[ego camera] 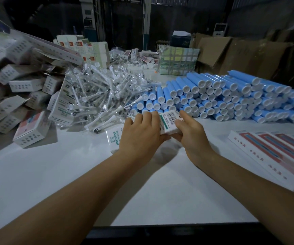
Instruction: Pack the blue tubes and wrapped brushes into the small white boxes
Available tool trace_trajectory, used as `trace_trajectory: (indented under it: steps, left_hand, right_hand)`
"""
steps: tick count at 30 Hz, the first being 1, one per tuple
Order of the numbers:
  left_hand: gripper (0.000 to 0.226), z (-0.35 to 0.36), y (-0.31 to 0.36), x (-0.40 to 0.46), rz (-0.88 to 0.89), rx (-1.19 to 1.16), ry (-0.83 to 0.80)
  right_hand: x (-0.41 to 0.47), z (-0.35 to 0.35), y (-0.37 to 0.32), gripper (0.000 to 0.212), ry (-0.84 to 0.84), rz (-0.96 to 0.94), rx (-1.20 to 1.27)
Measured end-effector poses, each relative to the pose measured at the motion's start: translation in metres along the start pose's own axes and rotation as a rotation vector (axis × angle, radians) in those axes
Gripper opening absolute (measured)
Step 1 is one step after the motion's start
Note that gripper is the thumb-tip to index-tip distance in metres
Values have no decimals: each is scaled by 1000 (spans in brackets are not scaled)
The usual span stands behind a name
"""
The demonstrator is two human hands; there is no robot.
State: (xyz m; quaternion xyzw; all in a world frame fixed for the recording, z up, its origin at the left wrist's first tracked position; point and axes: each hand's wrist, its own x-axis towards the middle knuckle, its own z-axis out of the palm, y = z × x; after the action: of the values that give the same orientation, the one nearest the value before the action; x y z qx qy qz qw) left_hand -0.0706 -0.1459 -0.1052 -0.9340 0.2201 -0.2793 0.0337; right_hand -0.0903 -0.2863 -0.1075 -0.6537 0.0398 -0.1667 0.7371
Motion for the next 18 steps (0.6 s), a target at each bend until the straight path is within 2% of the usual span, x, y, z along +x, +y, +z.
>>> trace_trajectory:
  steps: [2, 3, 9, 15, 18]
  left_hand:
    - [82, 0, -1, 1, -16, 2, -11]
    - [81, 1, 0, 1, -16, 11, -16]
    - [82, 0, 4, -2, -11, 39, 0]
    - [85, -1, 3, -3, -3, 31, -12]
    - [88, -1, 1, -2, -1, 7, -13]
  right_hand:
    - [-1, 0, 1, 24, -12, -11, -78]
    - [-2, 0, 2, 22, -11, -17, -130]
    - [-6, 2, 7, 24, 62, -152, -417]
    - [-9, 0, 9, 31, 36, -227, -524]
    - [-6, 0, 7, 35, 9, -173, -482]
